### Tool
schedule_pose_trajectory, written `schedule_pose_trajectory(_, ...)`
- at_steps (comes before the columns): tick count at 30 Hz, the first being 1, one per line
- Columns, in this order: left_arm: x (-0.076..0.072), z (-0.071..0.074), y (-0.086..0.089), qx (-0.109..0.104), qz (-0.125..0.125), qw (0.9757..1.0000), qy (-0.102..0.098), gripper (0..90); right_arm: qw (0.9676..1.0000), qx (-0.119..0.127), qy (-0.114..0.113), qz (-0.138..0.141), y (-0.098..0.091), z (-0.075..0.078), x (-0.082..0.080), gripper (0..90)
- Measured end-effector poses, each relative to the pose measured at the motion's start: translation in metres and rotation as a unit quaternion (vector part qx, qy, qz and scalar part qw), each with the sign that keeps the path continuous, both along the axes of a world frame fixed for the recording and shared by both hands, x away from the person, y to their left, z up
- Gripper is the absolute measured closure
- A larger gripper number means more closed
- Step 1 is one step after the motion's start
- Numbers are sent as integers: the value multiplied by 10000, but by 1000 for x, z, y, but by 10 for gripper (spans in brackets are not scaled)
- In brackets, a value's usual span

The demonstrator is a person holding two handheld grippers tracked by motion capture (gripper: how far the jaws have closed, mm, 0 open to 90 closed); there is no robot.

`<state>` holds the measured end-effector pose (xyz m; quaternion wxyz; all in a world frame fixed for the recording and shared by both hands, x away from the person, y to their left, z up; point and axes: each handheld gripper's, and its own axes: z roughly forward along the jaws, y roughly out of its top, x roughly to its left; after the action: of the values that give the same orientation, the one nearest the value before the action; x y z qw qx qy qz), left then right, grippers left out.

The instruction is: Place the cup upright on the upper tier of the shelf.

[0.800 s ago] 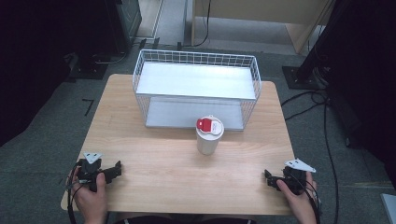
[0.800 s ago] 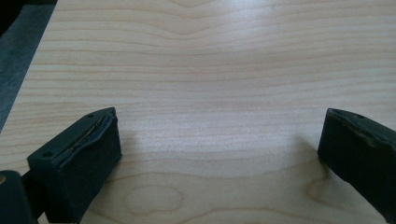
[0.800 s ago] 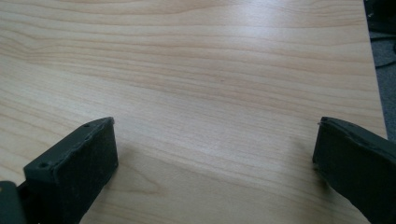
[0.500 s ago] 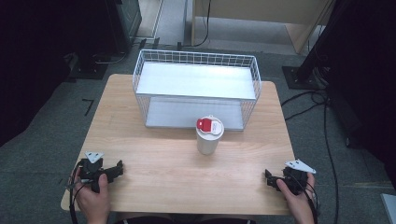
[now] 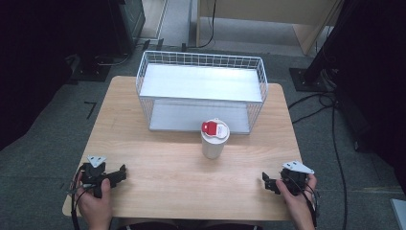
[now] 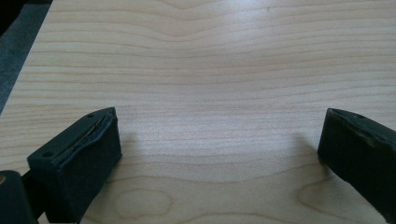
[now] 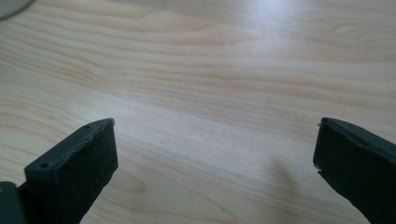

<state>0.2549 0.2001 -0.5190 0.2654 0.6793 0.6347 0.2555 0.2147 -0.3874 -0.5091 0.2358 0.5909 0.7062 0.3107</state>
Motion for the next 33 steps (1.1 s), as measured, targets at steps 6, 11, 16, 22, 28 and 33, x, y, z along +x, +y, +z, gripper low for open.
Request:
schedule_pose_trajectory(6,0,0,0,-1,-31,10000,-3,0,9998,91,-104,117,15,9,8,0)
schedule_pose_trajectory(11,0,0,0,1,-30,10000,-2,0,9995,98,-188,232,30,16,15,0)
schedule_pose_trajectory(16,0,0,0,2,-31,10000,-1,0,9984,126,-307,459,53,24,24,0)
schedule_pose_trajectory(22,0,0,0,2,-32,10000,-2,0,9972,145,-358,636,71,28,31,1)
schedule_pose_trajectory(28,0,0,-1,-7,-51,10000,-10,0,9959,233,-393,778,86,32,35,2)
schedule_pose_trajectory(33,1,0,-1,0,-67,10000,-6,0,9949,262,-451,863,98,33,38,37)
